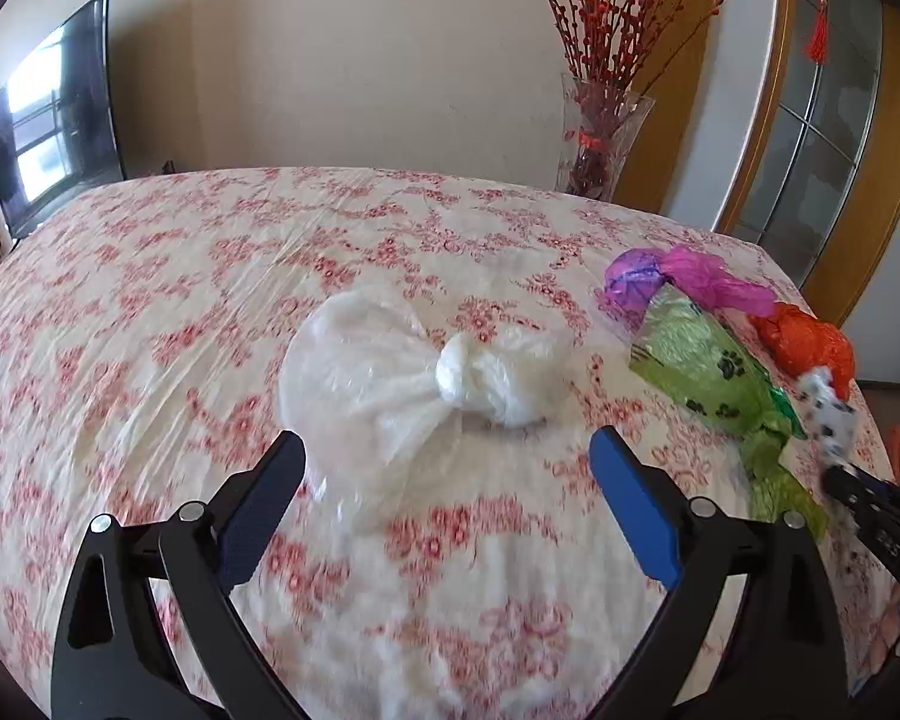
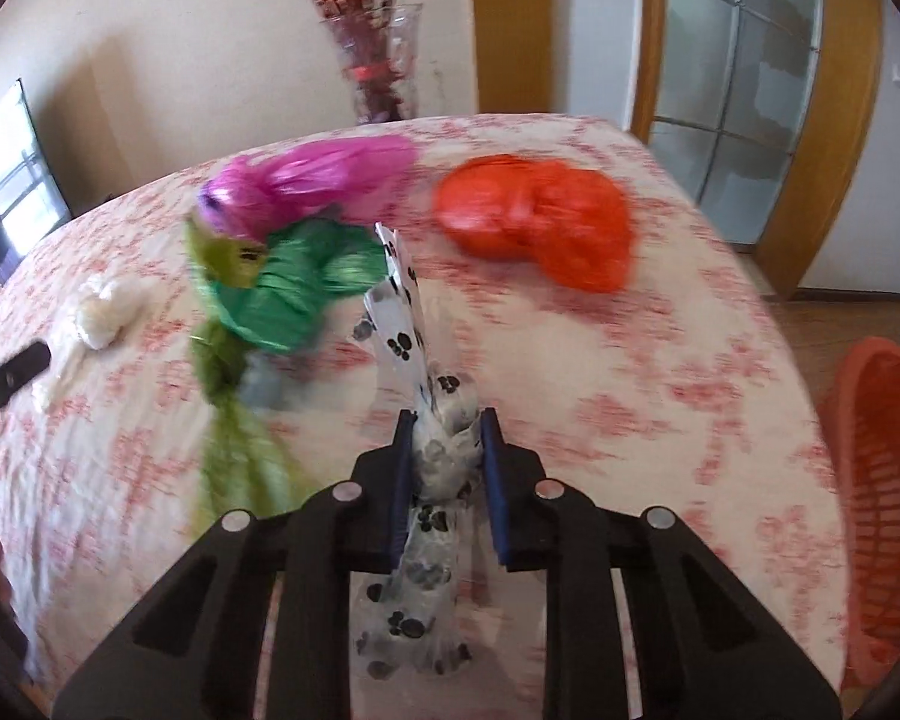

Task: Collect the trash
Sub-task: 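Grasp clear knotted bag with left gripper while right grasps white paw-print bag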

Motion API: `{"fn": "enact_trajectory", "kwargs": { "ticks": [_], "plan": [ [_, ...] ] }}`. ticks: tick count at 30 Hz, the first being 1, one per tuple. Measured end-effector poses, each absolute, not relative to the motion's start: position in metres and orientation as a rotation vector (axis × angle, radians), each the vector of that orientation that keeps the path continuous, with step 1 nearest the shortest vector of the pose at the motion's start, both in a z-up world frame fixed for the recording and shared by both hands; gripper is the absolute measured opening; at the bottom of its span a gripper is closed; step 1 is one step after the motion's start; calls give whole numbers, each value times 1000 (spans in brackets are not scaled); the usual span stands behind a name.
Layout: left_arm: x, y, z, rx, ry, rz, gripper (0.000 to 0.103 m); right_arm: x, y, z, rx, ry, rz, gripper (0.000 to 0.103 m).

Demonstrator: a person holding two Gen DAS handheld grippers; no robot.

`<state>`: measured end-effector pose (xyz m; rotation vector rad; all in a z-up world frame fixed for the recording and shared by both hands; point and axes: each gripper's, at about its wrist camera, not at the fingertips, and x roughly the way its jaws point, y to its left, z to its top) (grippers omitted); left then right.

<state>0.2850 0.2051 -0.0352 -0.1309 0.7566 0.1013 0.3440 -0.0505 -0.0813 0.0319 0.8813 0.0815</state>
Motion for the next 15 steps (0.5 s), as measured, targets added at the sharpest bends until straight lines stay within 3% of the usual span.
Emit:
{"fn": "enact_trajectory", "kwargs": {
  "ticks": [15],
  "plan": [
    [340,207,-60,-178,889,152,95,328,-87,-83,75,887,34,21]
  ]
}}
